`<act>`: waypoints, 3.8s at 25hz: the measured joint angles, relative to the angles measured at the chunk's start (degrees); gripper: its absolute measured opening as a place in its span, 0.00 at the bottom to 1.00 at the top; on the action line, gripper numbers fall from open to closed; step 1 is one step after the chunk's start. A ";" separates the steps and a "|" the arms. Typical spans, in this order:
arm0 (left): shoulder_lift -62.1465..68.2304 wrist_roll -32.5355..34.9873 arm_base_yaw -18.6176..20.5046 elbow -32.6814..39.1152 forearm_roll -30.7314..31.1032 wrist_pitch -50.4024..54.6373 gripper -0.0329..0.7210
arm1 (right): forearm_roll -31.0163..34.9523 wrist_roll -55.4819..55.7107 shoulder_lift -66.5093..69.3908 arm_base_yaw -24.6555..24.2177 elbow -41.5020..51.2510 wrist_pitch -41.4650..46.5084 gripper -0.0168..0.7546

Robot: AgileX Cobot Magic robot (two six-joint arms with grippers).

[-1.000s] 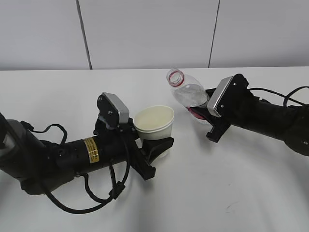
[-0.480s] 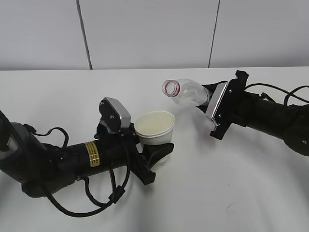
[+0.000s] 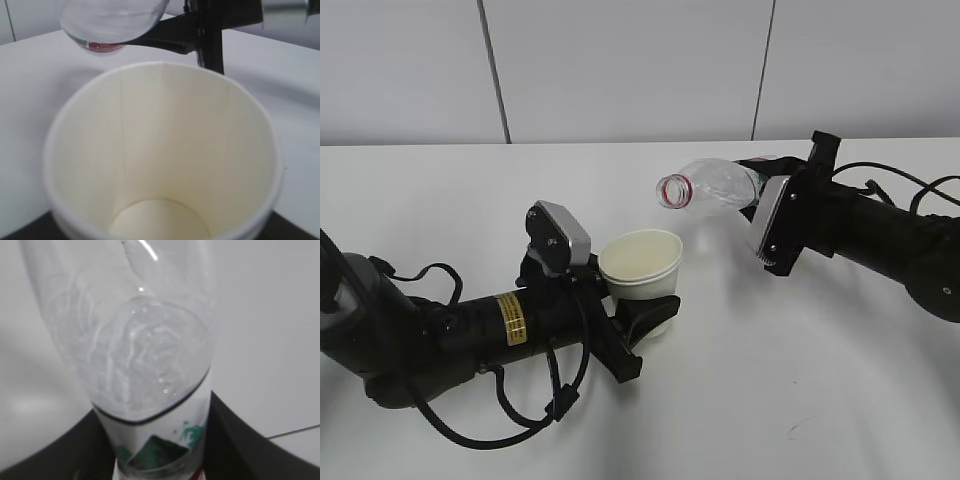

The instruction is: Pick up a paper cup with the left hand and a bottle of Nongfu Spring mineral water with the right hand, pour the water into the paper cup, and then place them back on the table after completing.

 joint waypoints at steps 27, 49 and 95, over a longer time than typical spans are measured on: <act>0.00 0.00 0.00 0.00 0.09 0.00 0.54 | 3.29 -15.90 0.00 0.00 0.00 -3.87 0.46; 0.00 0.00 0.00 0.00 -0.36 0.00 0.54 | 3.29 -19.30 0.00 0.00 0.00 -5.58 0.46; 0.00 0.00 0.00 0.00 -0.46 0.05 0.54 | 3.29 -24.72 0.00 0.00 0.00 -6.04 0.46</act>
